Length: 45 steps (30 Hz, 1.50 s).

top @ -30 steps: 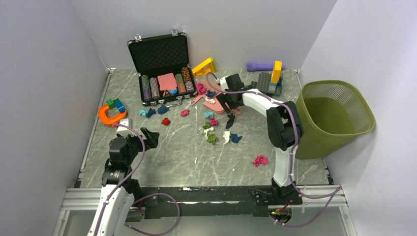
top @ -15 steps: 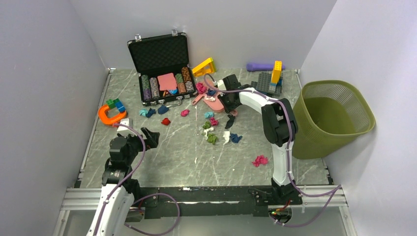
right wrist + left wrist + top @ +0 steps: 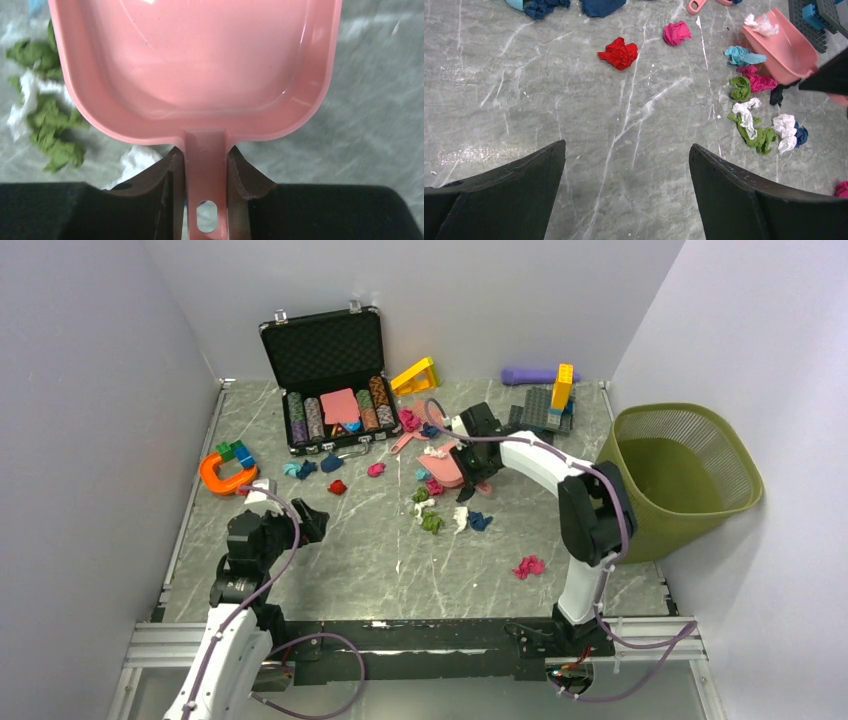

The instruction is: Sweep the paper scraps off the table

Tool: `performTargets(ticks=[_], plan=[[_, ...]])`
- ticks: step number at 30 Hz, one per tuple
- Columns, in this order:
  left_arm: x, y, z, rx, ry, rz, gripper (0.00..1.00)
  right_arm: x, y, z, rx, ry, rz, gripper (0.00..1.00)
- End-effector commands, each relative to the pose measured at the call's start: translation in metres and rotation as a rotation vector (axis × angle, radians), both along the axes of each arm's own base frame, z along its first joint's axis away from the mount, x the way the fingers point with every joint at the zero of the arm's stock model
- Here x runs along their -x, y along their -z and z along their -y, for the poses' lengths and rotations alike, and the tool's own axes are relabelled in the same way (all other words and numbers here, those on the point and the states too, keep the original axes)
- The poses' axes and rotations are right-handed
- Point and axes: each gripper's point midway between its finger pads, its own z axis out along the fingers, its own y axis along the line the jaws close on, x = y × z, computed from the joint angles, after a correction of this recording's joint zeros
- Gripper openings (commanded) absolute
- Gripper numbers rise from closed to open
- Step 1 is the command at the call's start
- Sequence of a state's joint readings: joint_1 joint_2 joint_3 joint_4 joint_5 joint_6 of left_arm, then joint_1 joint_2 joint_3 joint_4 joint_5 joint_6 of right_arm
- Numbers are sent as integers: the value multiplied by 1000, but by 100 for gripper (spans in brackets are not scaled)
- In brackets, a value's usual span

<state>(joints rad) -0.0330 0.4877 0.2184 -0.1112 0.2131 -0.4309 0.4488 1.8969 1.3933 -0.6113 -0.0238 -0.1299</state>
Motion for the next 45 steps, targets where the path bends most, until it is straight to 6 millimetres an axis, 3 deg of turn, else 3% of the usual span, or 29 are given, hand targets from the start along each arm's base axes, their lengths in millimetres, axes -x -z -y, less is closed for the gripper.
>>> performTargets(ticks=[1,9,13,15,18,25,28,29,30,31,32,33,35,40,45], plan=[[-6,-21,4,-2,29,87,96,21,-27,1,-80,64,58,0],[-10,-18,13,7,67,61,94,52,-57,9,-170,147,128,0],[-19,-21,24,-40,68,35,93,61,-59,20,-153,195,144,0],[-24,-23,36,-86,71,5,93,62,-56,28,-131,234,152,0],[-36,-30,72,-170,142,-18,94,64,-50,38,-108,292,167,0],[-104,-49,121,-405,206,-82,93,76,-33,67,-69,514,197,0],[-137,-35,139,-508,249,-133,87,81,-26,74,-55,568,197,0],[-148,-33,145,-531,262,-139,86,82,-24,75,-56,579,194,4],[-159,-30,150,-553,271,-145,85,83,-23,76,-54,589,191,15],[-167,-25,154,-574,282,-155,84,84,-22,77,-55,598,191,42],[-179,-25,161,-588,291,-151,83,84,-22,77,-58,605,193,63],[-186,-21,166,-605,311,-152,81,83,-23,77,-63,609,197,70],[-197,-6,175,-624,336,-177,79,81,-28,78,-71,615,219,76],[-219,21,195,-636,387,-196,73,74,-56,83,-118,640,318,76],[-239,39,197,-628,383,-247,70,73,-82,85,-188,657,389,79]])
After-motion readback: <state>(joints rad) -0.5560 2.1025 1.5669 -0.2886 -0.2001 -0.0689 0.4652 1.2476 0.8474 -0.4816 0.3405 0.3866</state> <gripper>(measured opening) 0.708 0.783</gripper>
